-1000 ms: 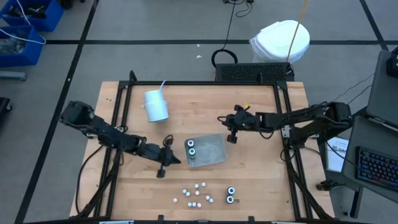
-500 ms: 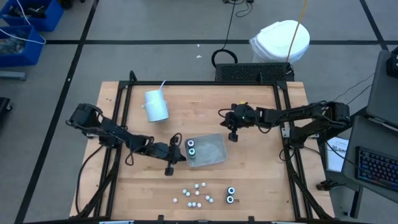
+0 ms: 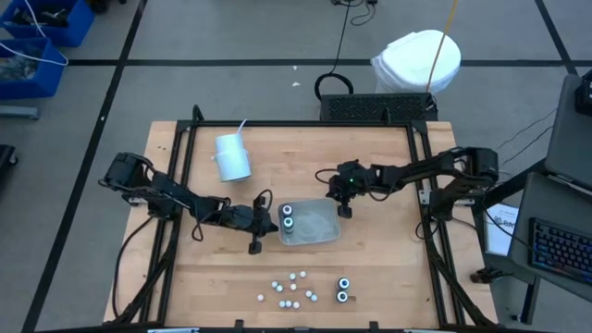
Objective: Pick & Place food coloring
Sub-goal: Adjust the bin on the table, then put the large blue food coloring bottle into the bin
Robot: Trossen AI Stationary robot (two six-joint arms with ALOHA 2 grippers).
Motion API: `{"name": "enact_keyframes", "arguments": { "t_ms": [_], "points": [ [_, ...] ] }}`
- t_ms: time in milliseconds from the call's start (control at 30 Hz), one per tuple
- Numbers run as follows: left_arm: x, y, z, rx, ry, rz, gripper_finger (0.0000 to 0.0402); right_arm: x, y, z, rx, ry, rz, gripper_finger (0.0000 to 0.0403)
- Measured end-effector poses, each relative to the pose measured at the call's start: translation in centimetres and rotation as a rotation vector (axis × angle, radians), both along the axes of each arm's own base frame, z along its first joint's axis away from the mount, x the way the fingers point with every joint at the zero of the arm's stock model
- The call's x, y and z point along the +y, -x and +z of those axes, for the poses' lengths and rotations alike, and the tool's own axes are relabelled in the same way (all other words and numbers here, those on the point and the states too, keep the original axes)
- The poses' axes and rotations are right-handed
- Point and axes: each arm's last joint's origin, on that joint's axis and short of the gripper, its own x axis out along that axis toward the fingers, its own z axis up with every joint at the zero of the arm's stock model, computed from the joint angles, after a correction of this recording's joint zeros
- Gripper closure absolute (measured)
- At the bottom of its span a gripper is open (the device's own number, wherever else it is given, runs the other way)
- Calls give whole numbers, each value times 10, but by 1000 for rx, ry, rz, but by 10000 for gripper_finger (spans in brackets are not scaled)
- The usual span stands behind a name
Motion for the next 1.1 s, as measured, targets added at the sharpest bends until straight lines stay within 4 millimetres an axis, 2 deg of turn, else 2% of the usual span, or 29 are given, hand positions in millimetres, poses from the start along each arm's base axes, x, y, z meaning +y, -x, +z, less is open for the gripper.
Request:
{"name": "enact_keyframes", "arguments": {
  "t_ms": [367,567,767,933,1100],
  "points": [
    [14,-1,-2,21,-9,47,397,10,-2,-1,2,-14,25,403],
    [17,-1,-3,28,-14,52,395,20,-4,-1,4,-20,50,403],
    [17,-1,-3,28,-14,53,389,20,-4,-1,7,-6,41,403],
    [18,-2,-1,12,-33,48,393,13,-1,8,-4,62,-40,403],
    [18,2,5,29,-71,36,392,8,8,31,-54,77,-62,403]
  ]
}}
